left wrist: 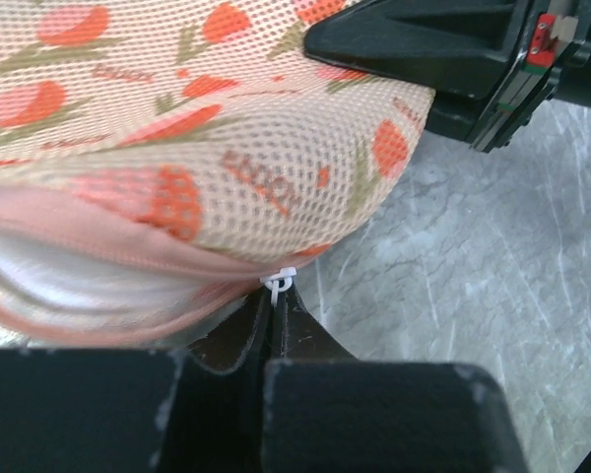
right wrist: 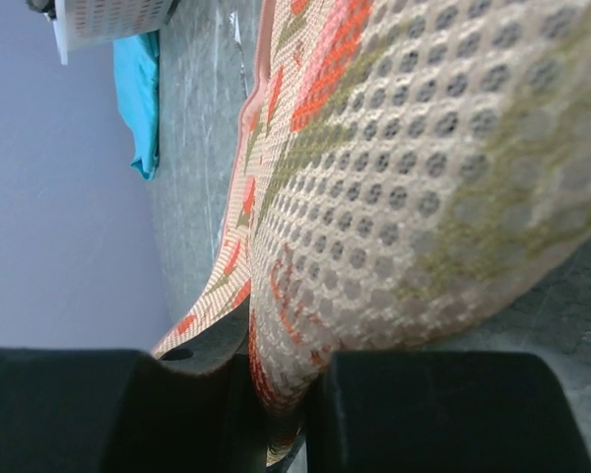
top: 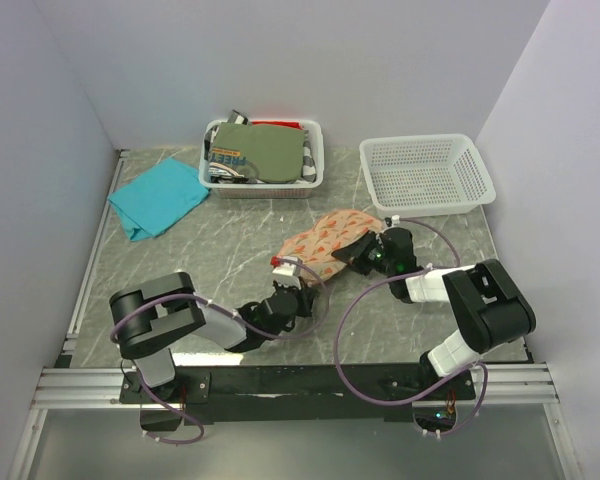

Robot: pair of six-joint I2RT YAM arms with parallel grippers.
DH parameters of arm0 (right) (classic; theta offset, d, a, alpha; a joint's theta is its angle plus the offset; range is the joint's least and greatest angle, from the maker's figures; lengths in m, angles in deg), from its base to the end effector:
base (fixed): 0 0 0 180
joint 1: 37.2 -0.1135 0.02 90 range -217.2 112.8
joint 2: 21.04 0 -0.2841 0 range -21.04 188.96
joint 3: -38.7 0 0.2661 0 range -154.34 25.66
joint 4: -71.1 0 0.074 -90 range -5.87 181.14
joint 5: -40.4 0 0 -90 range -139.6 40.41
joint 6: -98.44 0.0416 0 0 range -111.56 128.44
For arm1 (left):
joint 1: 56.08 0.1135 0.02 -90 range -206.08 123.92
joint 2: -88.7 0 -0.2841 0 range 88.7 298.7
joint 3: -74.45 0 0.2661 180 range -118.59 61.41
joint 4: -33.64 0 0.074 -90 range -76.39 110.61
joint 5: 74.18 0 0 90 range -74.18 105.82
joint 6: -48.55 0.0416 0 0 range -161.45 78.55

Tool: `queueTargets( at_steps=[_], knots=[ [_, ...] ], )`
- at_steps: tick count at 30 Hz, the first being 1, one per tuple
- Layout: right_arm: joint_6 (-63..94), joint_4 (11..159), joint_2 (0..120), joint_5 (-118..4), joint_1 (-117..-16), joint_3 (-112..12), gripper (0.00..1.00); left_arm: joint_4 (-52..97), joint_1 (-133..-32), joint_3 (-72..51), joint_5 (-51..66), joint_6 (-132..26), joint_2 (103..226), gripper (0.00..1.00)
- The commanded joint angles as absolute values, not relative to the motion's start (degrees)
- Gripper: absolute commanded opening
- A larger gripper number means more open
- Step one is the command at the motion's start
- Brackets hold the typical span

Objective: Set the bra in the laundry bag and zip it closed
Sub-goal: Zip the zipper on the laundry bag.

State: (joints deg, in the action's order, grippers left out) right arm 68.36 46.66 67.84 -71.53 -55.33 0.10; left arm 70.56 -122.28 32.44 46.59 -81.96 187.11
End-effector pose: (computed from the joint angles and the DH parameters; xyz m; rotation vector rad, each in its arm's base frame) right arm 0.2668 0.1037 0.1438 0.5361 2.1547 1.2017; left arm 0.1455 -0.2771 0.1363 0.0620 1.9336 -0.7653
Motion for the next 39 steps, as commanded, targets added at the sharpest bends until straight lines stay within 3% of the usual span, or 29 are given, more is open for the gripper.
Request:
queueTargets(
  at_steps=[1, 16, 17, 21, 24, 29, 39],
  knots=[
    [65.7, 48.8, 66.1, -69.6, -53.9, -2.4, 0.17, 70.4, -122.0, 34.1, 49.0, -80.9, 184.4, 0.01],
    [60.7, 55.6, 67.6, -69.4, -53.3, -6.0, 0.18, 66.0, -122.4, 41.5, 47.7, -83.0, 179.8, 0.01],
    [60.2, 55.4, 67.9, -70.2, -53.3, -6.3, 0.20, 66.0, -122.7, 41.5, 47.2, -83.0, 179.8, 0.01],
    [59.5, 55.7, 68.4, -74.5, -53.3, -6.6, 0.60, 64.4, -124.9, 38.8, 47.1, -83.9, 181.1, 0.01],
    [59.7, 56.4, 66.7, -75.2, -53.4, -5.1, 0.76, 63.4, -126.9, 35.8, 47.5, -84.9, 183.2, 0.01],
    [60.8, 58.4, 61.1, -74.8, -53.5, 0.6, 0.88, 60.9, -129.0, 30.4, 48.0, -88.5, 187.1, 0.01],
    [66.8, 58.8, 46.9, -70.7, -53.7, 16.1, 0.95, 56.4, -130.1, 25.3, 48.3, -90.6, 190.2, 0.01]
  ],
)
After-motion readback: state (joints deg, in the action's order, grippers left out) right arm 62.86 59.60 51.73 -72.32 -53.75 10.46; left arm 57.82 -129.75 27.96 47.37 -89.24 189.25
